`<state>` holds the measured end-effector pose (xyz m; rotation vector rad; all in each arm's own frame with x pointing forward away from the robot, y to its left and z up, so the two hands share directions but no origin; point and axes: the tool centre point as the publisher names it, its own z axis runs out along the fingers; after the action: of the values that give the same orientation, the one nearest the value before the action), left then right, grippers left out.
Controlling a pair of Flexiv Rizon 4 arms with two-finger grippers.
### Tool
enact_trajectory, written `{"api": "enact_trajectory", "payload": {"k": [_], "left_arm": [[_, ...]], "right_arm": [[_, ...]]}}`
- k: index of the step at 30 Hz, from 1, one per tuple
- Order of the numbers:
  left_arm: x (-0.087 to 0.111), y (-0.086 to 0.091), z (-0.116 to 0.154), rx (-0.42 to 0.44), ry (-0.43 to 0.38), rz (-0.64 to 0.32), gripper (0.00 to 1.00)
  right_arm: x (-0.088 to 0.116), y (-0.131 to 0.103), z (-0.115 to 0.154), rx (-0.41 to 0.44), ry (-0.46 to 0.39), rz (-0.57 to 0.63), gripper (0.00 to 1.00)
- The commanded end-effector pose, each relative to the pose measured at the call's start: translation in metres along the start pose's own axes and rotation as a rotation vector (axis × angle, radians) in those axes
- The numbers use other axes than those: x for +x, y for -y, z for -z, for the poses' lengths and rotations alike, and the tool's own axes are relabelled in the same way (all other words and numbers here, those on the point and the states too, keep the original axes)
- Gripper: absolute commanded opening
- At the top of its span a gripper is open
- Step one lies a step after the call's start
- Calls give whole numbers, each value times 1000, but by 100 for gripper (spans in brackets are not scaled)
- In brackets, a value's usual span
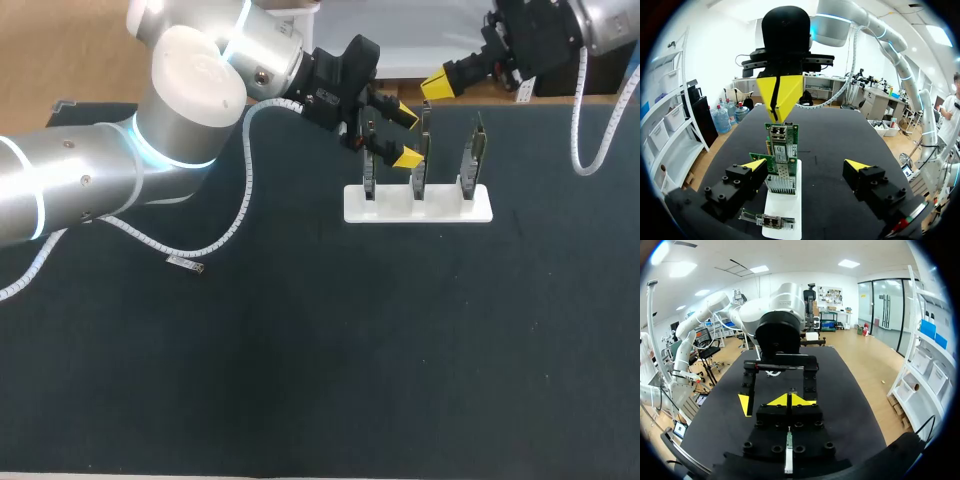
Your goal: Pick up the optical module with the left hand, and insert it into the network port with the right hand.
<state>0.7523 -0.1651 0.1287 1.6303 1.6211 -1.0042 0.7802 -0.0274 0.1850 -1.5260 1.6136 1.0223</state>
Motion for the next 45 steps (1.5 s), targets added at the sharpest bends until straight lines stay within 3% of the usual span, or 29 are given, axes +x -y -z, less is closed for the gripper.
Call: {"api": "enact_trajectory", "payload": {"k": [1, 45], "left_arm": [[-1, -1, 0, 3, -5, 2, 100], [-1, -1, 0, 3, -5, 2, 100]], "right_arm": [[0, 4, -1, -4, -1, -3, 0], [35, 4, -17, -38, -74, -100, 0]]}}
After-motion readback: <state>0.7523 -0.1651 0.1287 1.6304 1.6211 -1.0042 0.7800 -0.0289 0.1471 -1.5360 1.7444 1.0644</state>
